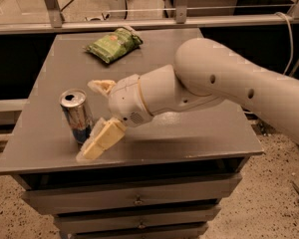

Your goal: Knock redbull can over

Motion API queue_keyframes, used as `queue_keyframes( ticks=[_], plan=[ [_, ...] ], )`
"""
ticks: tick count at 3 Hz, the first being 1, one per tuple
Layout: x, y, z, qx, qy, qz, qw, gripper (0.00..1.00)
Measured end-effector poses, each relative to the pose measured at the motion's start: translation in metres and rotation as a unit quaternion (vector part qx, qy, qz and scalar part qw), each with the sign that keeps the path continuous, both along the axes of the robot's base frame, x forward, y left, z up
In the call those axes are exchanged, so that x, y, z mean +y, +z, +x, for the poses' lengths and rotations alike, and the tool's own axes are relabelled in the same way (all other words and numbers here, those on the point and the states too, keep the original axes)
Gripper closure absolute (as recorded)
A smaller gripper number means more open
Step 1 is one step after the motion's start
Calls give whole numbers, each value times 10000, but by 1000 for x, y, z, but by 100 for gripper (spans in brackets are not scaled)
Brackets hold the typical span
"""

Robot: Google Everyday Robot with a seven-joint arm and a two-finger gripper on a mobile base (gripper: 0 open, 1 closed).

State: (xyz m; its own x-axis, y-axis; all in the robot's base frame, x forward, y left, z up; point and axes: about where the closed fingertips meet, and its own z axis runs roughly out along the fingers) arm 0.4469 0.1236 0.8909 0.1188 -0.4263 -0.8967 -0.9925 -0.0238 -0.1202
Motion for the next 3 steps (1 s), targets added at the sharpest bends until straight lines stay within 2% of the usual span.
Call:
queue_keyframes(
  ticks=[1,3],
  plan=[
    [16,-2,4,121,-7,273,9996,15],
    [24,-4,14,479,-124,450,9978,61]
  ],
)
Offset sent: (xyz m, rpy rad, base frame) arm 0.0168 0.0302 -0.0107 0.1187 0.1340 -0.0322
